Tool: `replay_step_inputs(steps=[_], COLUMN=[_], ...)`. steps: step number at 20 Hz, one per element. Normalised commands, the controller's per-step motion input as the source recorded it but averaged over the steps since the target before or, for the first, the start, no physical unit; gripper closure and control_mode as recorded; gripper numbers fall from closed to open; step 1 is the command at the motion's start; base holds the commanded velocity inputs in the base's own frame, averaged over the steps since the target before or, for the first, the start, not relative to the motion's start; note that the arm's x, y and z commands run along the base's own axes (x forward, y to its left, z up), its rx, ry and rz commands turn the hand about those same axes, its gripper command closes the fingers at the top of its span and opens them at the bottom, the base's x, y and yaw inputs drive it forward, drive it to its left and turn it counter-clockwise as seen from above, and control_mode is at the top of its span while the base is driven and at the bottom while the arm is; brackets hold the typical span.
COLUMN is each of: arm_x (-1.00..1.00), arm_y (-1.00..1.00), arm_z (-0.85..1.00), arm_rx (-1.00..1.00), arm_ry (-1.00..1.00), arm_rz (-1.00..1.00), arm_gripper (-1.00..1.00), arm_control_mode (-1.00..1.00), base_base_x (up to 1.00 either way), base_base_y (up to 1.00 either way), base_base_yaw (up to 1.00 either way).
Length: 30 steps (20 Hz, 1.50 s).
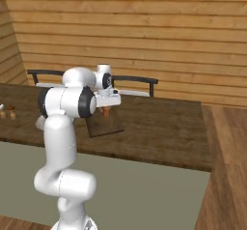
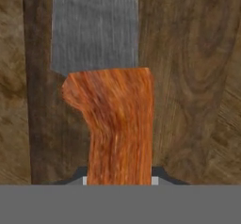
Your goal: Pick up the knife from the drawer and place it on the cutting board. Then place the meat from the plate to the cutting board.
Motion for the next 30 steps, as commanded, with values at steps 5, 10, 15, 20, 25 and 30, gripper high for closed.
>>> replay_step_inputs(steps=[5, 10, 15, 20, 25, 30], arm_x=[-0.12, 0.0, 0.03, 0.0, -0.17, -0.34], arm_y=[-0.02, -0.2, 0.0, 0.0, 0.04, 0.78], arm_z=[-0.48, -0.52, -0.12, 0.5, 0.81, 0.21], arm_rx=[0.0, 0.06, 0.01, 0.0, 0.0, 0.05], arm_ry=[0.0, 0.01, 0.0, -0.01, -0.11, -0.21], arm_rz=[0.0, 0.0, 0.0, 0.04, 0.02, 0.03], arm_gripper=[1.0, -1.0, -1.0, -1.0, -1.0, -1.0], arm_control_mode=[-1.0, -1.0, -1.0, -1.0, -1.0, -1.0], base_base_x=[0.0, 0.0, 0.0, 0.0, 0.0, 0.0], base_base_y=[0.0, 0.0, 0.0, 0.0, 0.0, 0.0], base_base_yaw=[0.0, 0.0, 0.0, 0.0, 0.0, 0.0])
